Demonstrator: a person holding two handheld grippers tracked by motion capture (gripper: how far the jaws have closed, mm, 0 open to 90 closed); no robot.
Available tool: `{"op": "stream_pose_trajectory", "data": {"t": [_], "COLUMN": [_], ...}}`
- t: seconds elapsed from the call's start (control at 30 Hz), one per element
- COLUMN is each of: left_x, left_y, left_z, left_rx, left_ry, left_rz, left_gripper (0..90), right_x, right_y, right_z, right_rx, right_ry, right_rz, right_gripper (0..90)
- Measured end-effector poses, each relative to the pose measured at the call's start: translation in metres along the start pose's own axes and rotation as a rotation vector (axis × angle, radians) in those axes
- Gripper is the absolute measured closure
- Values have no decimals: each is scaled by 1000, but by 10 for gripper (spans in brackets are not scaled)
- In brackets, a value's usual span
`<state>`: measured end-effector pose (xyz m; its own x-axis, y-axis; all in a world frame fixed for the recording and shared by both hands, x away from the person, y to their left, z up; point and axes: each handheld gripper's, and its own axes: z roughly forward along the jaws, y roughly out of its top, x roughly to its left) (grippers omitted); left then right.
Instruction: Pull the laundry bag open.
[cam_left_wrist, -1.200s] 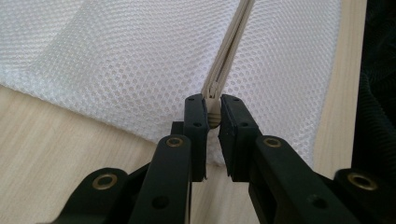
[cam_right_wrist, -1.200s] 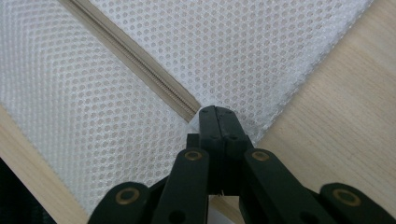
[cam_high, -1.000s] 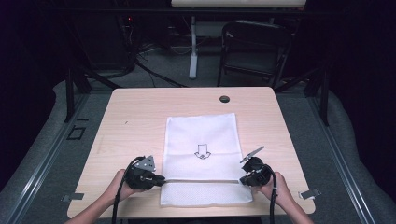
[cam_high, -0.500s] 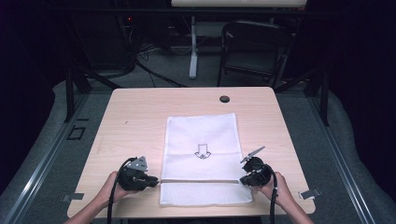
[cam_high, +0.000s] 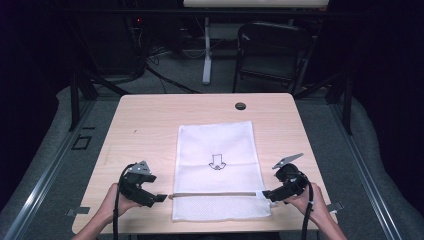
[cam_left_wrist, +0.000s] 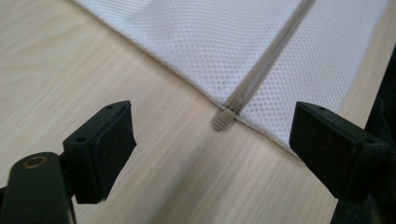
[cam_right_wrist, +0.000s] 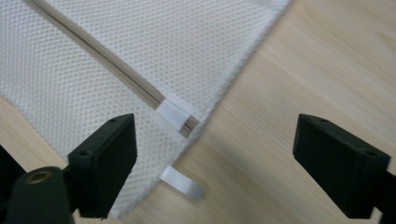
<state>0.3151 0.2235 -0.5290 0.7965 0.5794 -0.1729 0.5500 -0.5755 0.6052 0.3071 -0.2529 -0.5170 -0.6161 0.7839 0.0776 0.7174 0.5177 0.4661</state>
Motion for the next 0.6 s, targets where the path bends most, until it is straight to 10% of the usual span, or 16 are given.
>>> {"op": "stream_pose_trajectory", "data": {"t": [0.27, 0.6], "left_x": [4, 12], "left_y": [-12, -19], "left_z": [-24, -22], "left_rx": [-9, -5], "left_ry": [145, 154], "left_rz": [-103, -133], "left_gripper": [80, 39], "right_x": [-19, -31], "right_y": [-23, -34], "right_z": [-11, -5], "right_rx": [-7, 13], "right_ry": [-69, -115], "right_rz": [42, 46], "right_gripper": [5, 0]}}
